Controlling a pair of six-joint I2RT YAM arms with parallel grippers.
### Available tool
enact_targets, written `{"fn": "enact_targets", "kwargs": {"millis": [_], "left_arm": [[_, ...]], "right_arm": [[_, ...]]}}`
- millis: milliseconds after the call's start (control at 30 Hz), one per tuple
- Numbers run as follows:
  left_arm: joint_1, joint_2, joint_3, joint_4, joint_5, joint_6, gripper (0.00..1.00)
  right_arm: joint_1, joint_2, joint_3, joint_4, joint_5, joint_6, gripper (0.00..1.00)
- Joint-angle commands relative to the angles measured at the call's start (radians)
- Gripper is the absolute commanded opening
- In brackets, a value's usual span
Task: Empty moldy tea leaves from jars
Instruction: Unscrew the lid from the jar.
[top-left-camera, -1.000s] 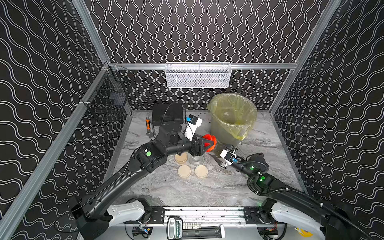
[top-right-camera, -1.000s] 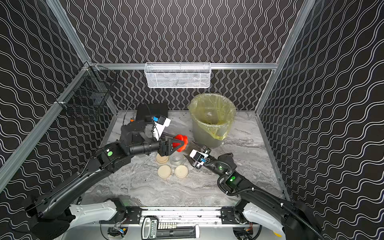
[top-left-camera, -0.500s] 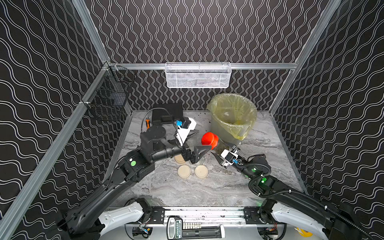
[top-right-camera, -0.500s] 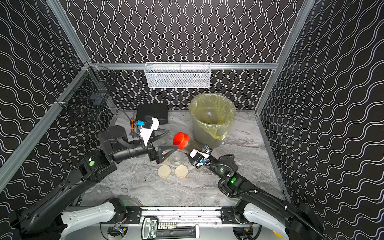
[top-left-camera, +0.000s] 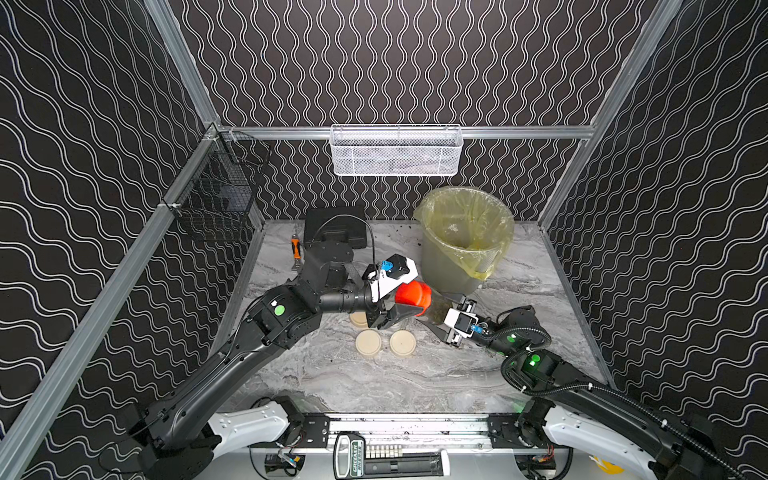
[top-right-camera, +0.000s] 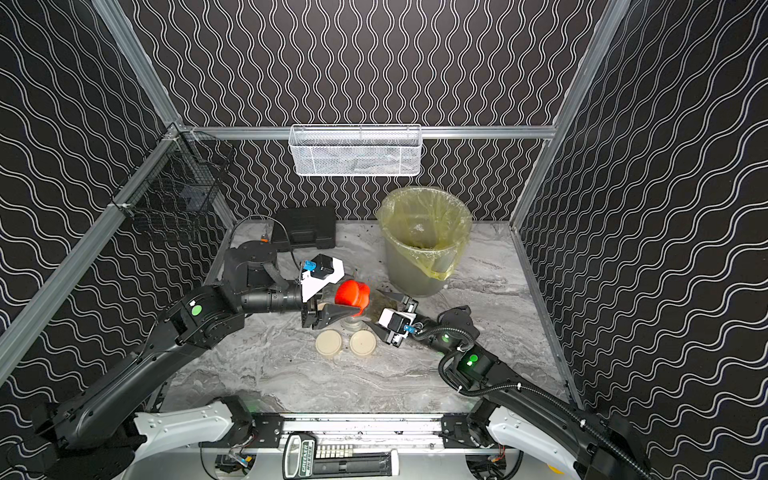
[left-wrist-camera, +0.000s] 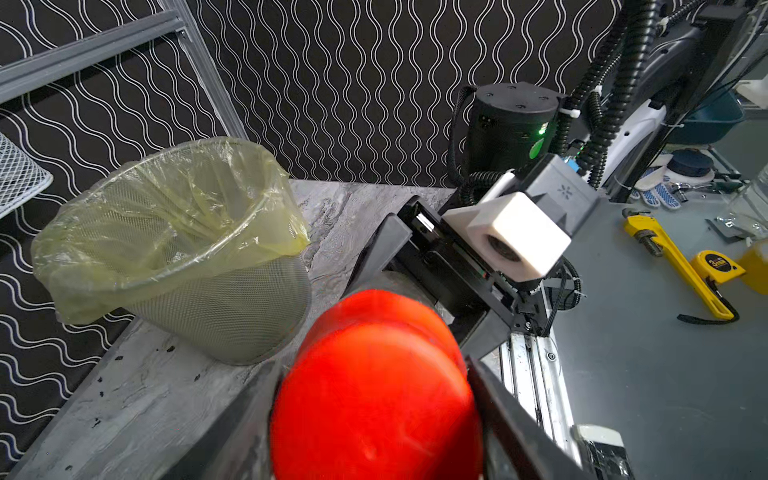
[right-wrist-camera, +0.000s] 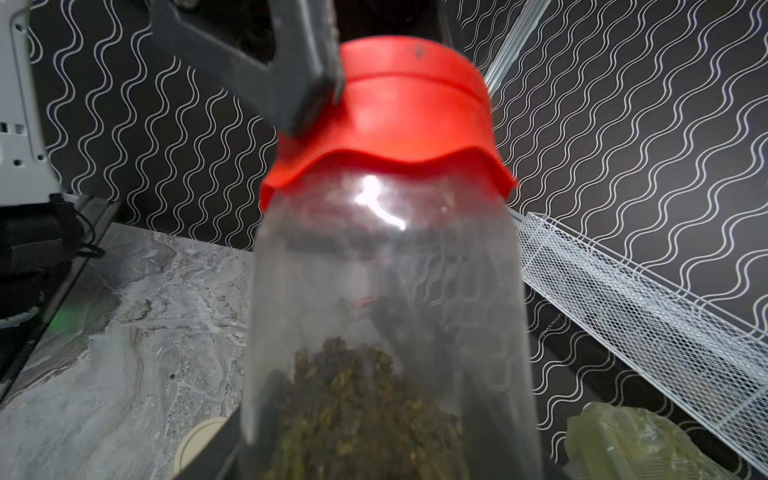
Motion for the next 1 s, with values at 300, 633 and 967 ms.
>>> {"fn": "enact_targets", "kwargs": {"millis": [300,633,967], "left_arm": [[0.005,0.028,-0.02,0.149,-0.176,-0.612,0.51],[0.005,0.027,-0.115,0.304,-0.19,-0.946,0.89],[0.006,-0.051,-0.079,0.218,-0.08,-0.248,0.99]], "right_arm": [[-0.001,0.037,-0.013,0.066,0.19,-0.082,0.49],[0.028,0.134,-0.065,0.31,0.443,-0.256,0.49],[0.029,0.057,-0.096,0.248,0.365,-0.152,0.49]]}}
